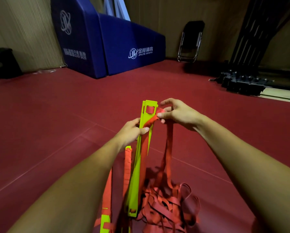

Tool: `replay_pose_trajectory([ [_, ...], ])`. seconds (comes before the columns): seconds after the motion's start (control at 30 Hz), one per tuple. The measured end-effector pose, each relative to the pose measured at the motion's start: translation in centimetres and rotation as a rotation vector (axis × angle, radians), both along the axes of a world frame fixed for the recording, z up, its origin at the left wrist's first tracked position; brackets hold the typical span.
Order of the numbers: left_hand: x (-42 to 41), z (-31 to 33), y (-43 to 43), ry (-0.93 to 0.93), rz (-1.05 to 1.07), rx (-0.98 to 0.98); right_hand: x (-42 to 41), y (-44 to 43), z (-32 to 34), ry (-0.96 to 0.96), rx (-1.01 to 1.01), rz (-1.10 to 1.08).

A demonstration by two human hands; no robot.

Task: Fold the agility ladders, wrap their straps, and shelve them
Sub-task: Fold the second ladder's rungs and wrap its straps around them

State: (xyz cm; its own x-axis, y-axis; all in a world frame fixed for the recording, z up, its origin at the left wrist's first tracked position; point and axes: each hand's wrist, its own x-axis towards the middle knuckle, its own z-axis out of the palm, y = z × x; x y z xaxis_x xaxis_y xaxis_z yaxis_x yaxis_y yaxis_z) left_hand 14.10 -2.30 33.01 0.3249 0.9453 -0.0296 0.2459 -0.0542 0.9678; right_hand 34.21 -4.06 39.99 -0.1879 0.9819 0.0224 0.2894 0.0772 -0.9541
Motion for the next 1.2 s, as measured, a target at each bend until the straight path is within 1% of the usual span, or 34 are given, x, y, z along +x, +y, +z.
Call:
replay_pose_trajectory([
  [0.1,-0.1,0.2,-0.1,-0.026,-0.017,-0.038,0.1,0.2,-0.6,-0.063,0.097,-0.032],
  [0.2,-0.1,0.2,-0.2,-0.071,-0.048,-0.074,0.4,0.1,-0.8,-0.018,0.104,0.013],
  [0.3,0.0,0.6,-0.5,-0.145,-0.060,-0.135,0.6,0.1,-0.7,-0.020,0.116,0.060],
  [0.5,0.5,1.6,-1.1,-0.229,-0.109,-0.287,0.6,-0.1,-0.4,0.203,-0.015,0.159],
  [0.6,0.7,2.1,-1.5,-0.235,-0.150,-0.330,0.7,-0.3,-0.7,0.322,-0.093,0.197],
  [0.7,1.0,2.0,-1.5,-0.222,-0.171,-0.362,0.8,-0.3,-0.8,0.359,-0.131,0.229],
  [0.8,1.4,1.9,-1.6,-0.219,-0.172,-0.382,0.7,-0.4,-0.7,0.322,-0.121,0.223],
  [0.9,1.8,1.9,-1.7,-0.205,-0.180,-0.357,0.8,-0.2,-1.0,0.233,-0.060,0.168],
  [0.97,1.9,1.9,-1.7,-0.184,-0.172,-0.319,0.7,-0.2,-1.0,0.185,-0.001,0.131],
  [1.1,2.2,2.0,-1.7,-0.174,-0.088,-0.187,0.4,-0.3,-0.3,0.183,0.045,0.044],
  [1.2,2.6,1.8,-1.4,-0.115,-0.036,-0.102,0.4,0.3,-0.5,0.073,0.058,-0.015],
])
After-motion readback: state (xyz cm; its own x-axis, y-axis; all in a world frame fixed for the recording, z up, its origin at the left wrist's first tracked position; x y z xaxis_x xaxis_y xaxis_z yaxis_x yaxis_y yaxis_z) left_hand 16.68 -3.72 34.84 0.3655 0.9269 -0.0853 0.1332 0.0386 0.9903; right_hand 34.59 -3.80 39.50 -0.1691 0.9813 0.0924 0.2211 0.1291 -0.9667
